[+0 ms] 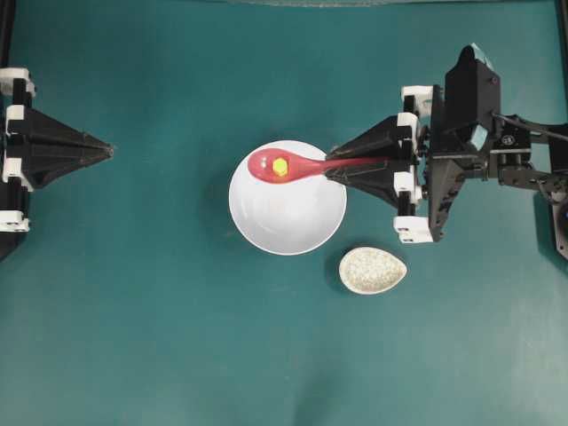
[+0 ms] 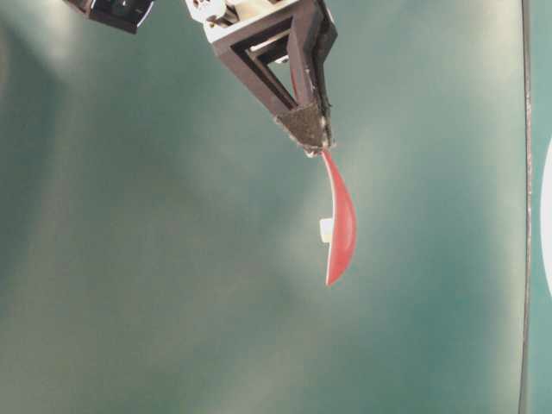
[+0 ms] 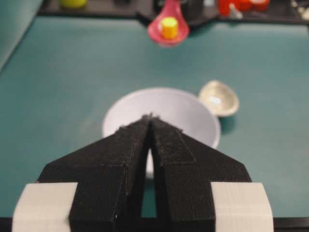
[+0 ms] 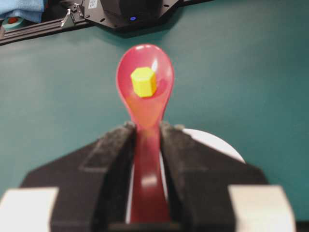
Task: Scoop the yellow hexagonal prism block from the bowl with a spoon using the right arm.
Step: 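Raise the spoon holding the yellow block above the bowl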
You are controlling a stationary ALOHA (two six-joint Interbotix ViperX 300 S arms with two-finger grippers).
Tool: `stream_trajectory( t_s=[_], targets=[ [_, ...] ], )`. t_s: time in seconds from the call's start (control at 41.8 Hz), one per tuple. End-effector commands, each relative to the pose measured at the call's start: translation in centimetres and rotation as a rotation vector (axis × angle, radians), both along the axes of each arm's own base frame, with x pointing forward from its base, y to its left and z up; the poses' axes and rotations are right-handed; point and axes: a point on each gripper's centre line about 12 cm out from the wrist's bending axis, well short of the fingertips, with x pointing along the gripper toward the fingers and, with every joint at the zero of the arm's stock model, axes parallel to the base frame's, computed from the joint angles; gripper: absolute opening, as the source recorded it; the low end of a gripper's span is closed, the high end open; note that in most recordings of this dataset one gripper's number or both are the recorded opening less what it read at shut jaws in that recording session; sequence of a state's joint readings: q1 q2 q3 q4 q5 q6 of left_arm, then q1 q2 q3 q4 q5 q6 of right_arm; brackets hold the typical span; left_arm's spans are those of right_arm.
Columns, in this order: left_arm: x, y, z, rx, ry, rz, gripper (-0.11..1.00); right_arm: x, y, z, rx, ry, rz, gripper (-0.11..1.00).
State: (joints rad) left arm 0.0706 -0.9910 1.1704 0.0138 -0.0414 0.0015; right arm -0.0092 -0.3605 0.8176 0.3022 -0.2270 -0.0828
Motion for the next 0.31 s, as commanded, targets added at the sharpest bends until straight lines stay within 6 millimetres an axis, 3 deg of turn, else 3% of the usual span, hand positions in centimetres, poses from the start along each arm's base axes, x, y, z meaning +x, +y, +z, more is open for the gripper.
stream_trajectory(
  t_s=[0.0,0.287],
  targets=[
    [0.24,0.07,1.01,0.003,-0.027,0.003,0.0,0.06,0.07,1.28,-0.002,-0.043,0.001,0.24],
    [0.22,0.07,0.86,0.003,-0.018,0.003,0.0,0.06,0.07,1.27,-0.003,-0.041,0.001,0.24]
  ],
)
